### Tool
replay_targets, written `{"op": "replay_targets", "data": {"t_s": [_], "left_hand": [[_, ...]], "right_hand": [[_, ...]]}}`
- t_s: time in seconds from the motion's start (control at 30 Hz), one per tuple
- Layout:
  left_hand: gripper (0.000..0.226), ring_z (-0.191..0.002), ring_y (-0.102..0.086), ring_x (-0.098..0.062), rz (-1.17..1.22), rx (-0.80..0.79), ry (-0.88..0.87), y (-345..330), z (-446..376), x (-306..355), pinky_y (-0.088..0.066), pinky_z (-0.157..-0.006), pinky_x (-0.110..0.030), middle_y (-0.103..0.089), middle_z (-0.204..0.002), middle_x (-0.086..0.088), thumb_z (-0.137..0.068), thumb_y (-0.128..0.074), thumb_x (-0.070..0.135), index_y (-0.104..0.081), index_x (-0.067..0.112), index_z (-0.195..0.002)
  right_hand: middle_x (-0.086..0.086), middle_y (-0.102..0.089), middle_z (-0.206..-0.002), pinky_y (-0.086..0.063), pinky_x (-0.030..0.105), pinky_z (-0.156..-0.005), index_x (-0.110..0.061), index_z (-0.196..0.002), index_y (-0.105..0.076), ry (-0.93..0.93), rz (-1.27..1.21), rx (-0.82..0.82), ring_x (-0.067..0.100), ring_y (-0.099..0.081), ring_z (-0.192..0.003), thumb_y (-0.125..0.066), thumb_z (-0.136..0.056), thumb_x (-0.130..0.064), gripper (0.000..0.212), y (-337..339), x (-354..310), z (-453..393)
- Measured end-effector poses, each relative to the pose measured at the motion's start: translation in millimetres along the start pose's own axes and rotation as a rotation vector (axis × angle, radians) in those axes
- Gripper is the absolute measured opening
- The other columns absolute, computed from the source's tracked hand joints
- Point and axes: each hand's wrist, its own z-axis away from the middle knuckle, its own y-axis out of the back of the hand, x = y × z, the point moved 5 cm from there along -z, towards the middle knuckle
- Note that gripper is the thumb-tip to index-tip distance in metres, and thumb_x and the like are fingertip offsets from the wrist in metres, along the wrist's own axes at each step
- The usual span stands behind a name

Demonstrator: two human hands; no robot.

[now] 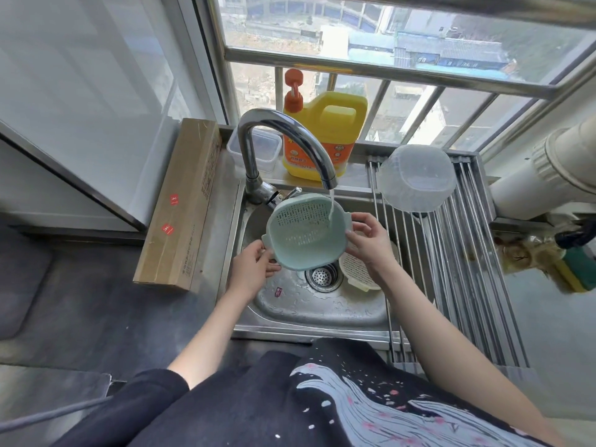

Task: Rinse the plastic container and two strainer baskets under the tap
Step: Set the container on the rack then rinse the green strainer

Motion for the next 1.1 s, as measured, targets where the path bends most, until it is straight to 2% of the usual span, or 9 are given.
{"op": "replay_targets", "data": {"t_s": [0.17, 0.3, 0.4, 0.5, 0.57, 0.7, 0.83, 1.0, 1.1], "left_hand": [[0.015, -0.080, -0.070, -0.020, 0.083, -0.108, 0.132, -21, -25, -4, -0.057, -0.071, -0.030, -0.065, -0.107, -0.017, -0.099, -0.046, 0.010, -0.051, 0.011, -0.113], [0.031, -0.076, -0.068, -0.019, 0.152, -0.140, 0.252, -40, -36, 1, -0.057, -0.071, -0.031, -0.062, -0.111, -0.018, -0.097, -0.050, 0.009, -0.043, 0.005, -0.126], [0.024, -0.075, -0.072, -0.022, 0.103, -0.198, 0.296, -44, -34, 8, -0.060, -0.073, -0.036, -0.065, -0.112, -0.017, -0.094, -0.057, 0.018, -0.050, 0.005, -0.112], [0.045, -0.079, -0.074, -0.025, 0.093, -0.315, 0.393, -39, -28, 10, -0.060, -0.069, -0.039, -0.062, -0.114, -0.007, -0.086, -0.063, 0.044, -0.054, 0.014, -0.118], [0.049, -0.077, -0.072, -0.027, 0.024, -0.309, 0.411, -30, -27, 14, -0.060, -0.067, -0.042, -0.064, -0.103, -0.008, -0.084, -0.061, 0.054, -0.058, 0.014, -0.112], [0.047, -0.061, -0.072, -0.028, -0.165, -0.232, 0.322, -13, -27, 21, -0.056, -0.047, -0.031, -0.068, -0.088, -0.016, -0.083, -0.063, 0.051, -0.060, 0.007, -0.098], [0.019, -0.046, -0.066, -0.022, -0.416, -0.031, 0.046, 1, -19, 32, -0.042, -0.035, -0.021, -0.066, -0.076, -0.012, -0.089, -0.051, 0.019, -0.057, 0.008, -0.076], [0.024, -0.060, -0.046, -0.028, -0.649, 0.248, -0.165, 2, -3, 41, -0.024, -0.050, -0.029, -0.048, -0.062, -0.009, -0.088, -0.052, 0.014, -0.045, 0.007, -0.067], [0.023, -0.060, -0.044, -0.026, -0.631, 0.274, -0.193, -5, 5, 40, -0.023, -0.048, -0.031, -0.049, -0.064, -0.009, -0.091, -0.051, 0.013, -0.044, 0.008, -0.069]], "right_hand": [[0.005, -0.061, -0.094, -0.058, 0.038, -0.075, -0.021, -0.090, -0.062, 0.044, 0.068, 0.039, 0.022, -0.062, -0.087, -0.060, -0.088, 0.004, 0.025, 11, -2, -6], [0.004, -0.066, -0.094, -0.057, 0.051, -0.078, -0.036, -0.089, -0.064, 0.107, 0.228, 0.157, 0.030, -0.066, -0.093, -0.064, -0.087, -0.006, 0.030, 26, -4, -13], [0.005, -0.068, -0.098, -0.058, 0.048, -0.075, -0.040, -0.093, -0.065, 0.138, 0.262, 0.161, 0.030, -0.067, -0.091, -0.065, -0.088, -0.015, 0.026, 33, -10, -17], [0.000, -0.067, -0.098, -0.057, 0.041, -0.076, -0.037, -0.099, -0.066, 0.140, 0.299, 0.096, 0.022, -0.065, -0.089, -0.064, -0.090, -0.017, 0.022, 33, -16, -26], [-0.002, -0.066, -0.097, -0.054, 0.035, -0.074, -0.036, -0.099, -0.066, 0.103, 0.364, 0.016, 0.017, -0.062, -0.088, -0.062, -0.091, -0.015, 0.023, 27, -17, -34], [0.000, -0.066, -0.093, -0.049, 0.029, -0.066, -0.031, -0.094, -0.067, 0.040, 0.369, -0.167, 0.014, -0.060, -0.081, -0.056, -0.094, -0.007, 0.026, 6, -16, -46], [0.003, -0.064, -0.089, -0.052, 0.030, -0.065, -0.020, -0.094, -0.064, -0.015, 0.365, -0.221, 0.018, -0.059, -0.075, -0.050, -0.094, 0.005, 0.029, -8, -13, -61], [0.009, -0.062, -0.092, -0.057, 0.040, -0.076, -0.018, -0.086, -0.060, -0.083, 0.418, -0.198, 0.023, -0.061, -0.076, -0.048, -0.092, 0.011, 0.031, -15, 2, -65], [0.015, -0.063, -0.100, -0.058, 0.030, -0.070, -0.011, -0.099, -0.059, -0.093, 0.389, -0.159, 0.022, -0.063, -0.076, -0.049, -0.091, 0.011, 0.025, -14, 9, -66]]}}
